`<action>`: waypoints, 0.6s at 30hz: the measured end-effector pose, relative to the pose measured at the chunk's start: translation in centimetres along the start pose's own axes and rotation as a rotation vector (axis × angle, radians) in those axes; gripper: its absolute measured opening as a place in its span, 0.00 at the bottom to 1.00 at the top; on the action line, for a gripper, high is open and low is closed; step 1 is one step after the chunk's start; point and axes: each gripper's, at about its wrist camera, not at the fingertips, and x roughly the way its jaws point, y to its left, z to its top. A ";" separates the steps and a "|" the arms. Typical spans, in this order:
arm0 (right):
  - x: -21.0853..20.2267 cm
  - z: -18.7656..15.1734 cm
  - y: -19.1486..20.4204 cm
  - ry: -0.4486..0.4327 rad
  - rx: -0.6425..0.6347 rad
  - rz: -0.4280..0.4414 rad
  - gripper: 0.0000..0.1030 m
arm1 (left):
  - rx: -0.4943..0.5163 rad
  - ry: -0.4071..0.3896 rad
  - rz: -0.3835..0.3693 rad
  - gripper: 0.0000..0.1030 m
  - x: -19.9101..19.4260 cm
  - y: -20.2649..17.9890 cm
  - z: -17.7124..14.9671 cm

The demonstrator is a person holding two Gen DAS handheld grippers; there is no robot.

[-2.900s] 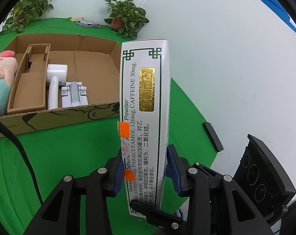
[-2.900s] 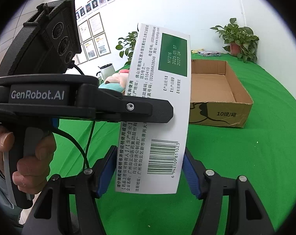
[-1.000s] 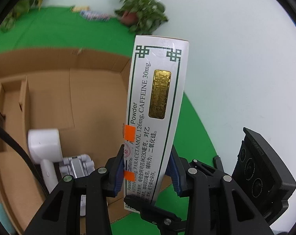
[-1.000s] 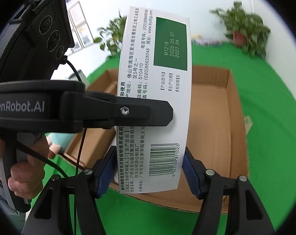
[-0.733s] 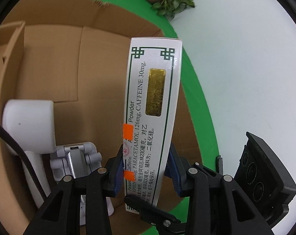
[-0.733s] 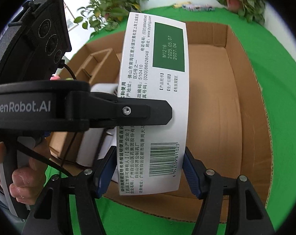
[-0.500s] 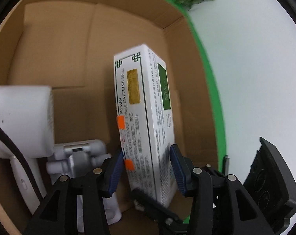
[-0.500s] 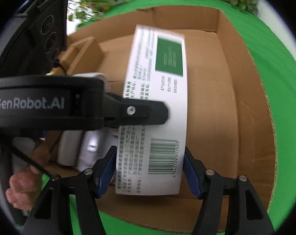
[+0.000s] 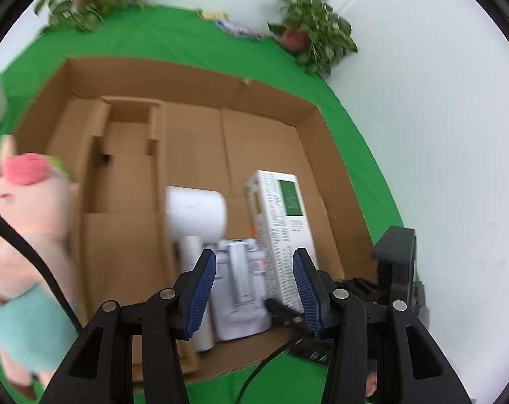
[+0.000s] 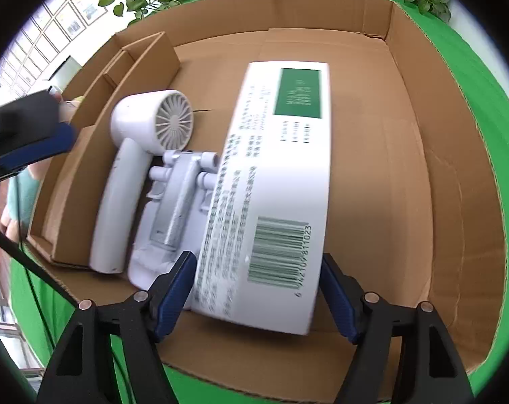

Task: Organize objects

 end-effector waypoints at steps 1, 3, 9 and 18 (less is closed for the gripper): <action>-0.3 -0.1 -0.1 -0.016 0.003 0.001 0.71 | 0.010 -0.021 0.025 0.44 -0.8 0.4 -0.6; -1.4 -0.3 -0.3 -0.061 0.020 0.010 0.71 | 0.027 -0.064 0.083 0.46 -3.2 1.3 -2.0; -4.9 -2.4 1.5 -0.247 -0.046 -0.092 0.74 | 0.094 -0.241 0.277 0.64 -5.8 3.7 -6.7; -4.6 -4.4 3.0 -0.535 -0.029 -0.183 0.80 | 0.275 -0.448 0.581 0.89 -2.3 2.7 -14.7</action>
